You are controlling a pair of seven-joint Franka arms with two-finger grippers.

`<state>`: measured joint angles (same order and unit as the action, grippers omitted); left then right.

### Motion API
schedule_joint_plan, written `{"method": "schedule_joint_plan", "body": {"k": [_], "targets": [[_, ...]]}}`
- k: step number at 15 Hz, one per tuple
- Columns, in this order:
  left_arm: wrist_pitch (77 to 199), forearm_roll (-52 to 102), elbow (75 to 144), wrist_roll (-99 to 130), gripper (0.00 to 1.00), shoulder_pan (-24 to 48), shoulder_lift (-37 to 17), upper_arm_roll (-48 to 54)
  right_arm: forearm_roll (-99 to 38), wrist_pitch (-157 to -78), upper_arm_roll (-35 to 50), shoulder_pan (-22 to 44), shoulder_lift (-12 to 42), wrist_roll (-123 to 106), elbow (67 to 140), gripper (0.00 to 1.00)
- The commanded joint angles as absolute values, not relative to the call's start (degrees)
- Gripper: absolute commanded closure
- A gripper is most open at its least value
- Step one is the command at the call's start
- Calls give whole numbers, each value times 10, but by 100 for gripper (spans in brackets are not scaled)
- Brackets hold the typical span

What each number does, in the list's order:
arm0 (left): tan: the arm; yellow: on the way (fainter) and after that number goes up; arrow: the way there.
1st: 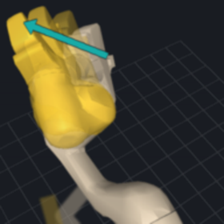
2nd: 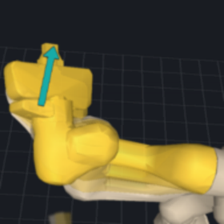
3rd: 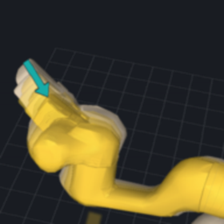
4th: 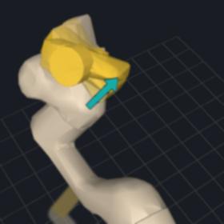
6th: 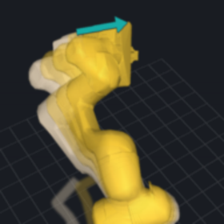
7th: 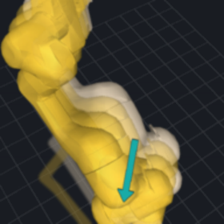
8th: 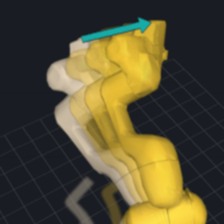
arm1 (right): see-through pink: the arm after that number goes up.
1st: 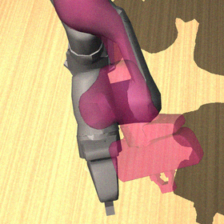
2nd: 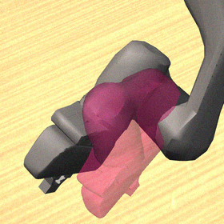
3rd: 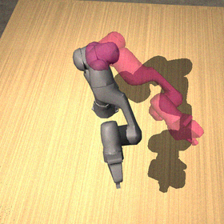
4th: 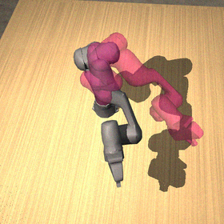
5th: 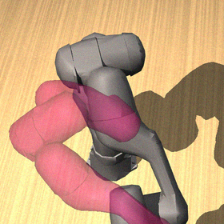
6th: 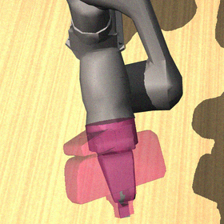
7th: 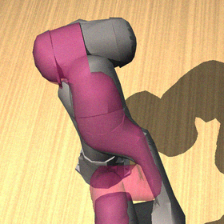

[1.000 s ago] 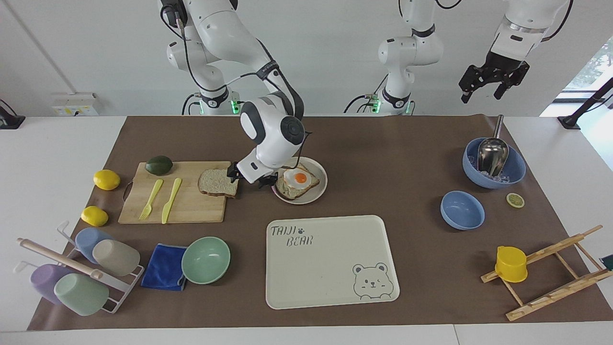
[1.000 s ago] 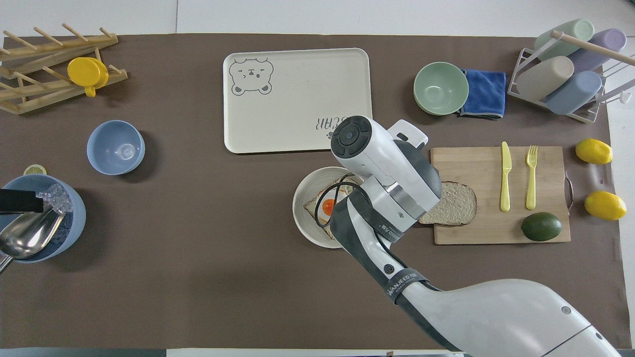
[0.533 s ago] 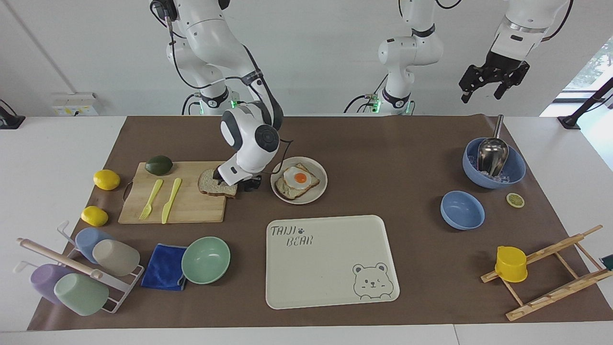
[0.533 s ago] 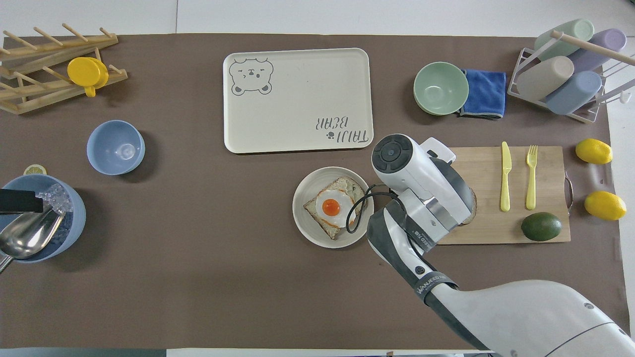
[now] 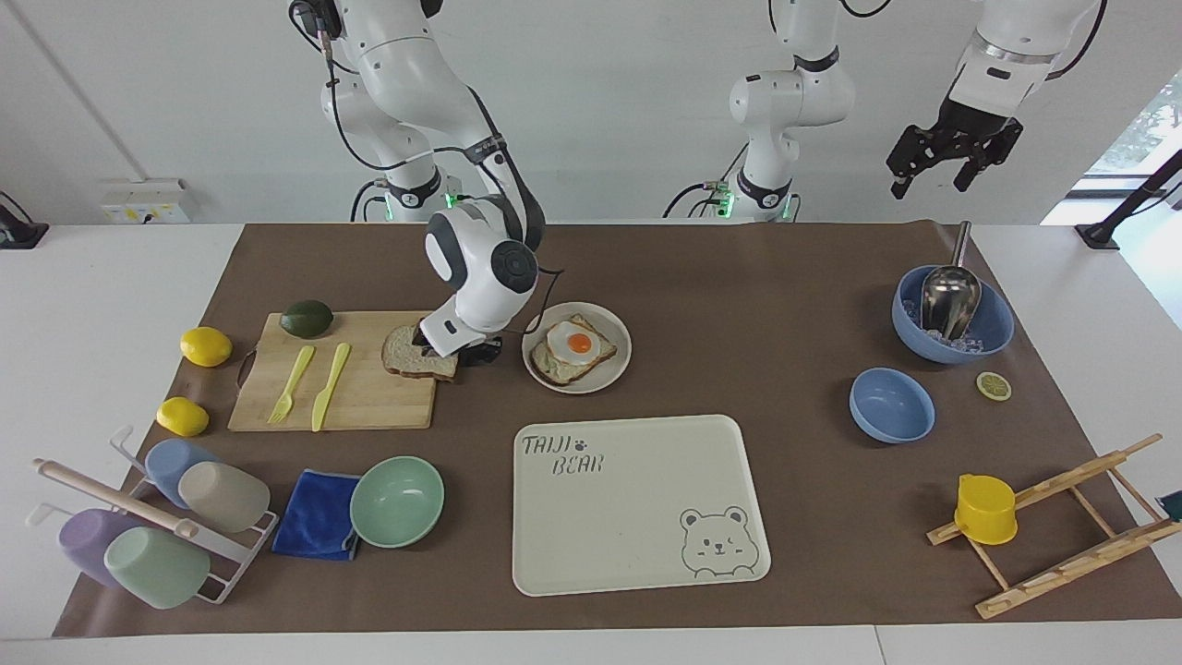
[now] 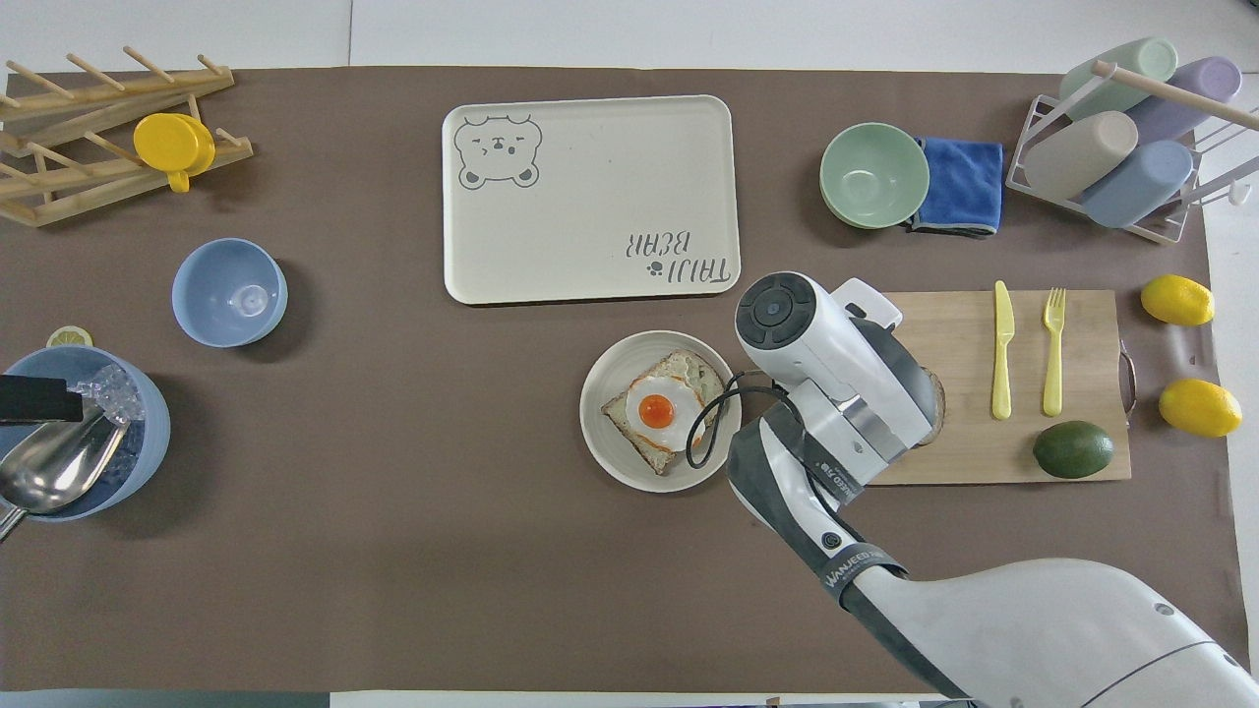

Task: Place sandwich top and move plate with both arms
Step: 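Grasp the bread slice with the right gripper and lift it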

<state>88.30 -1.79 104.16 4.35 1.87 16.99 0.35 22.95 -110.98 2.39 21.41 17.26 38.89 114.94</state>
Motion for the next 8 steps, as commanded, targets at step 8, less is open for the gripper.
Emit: {"method": "schedule_joint_plan", "body": {"k": [8], "targets": [[873, -15, 1038, 39, 0, 17, 176, 4, 224, -939, 53, 265, 216, 392, 974, 100]]}}
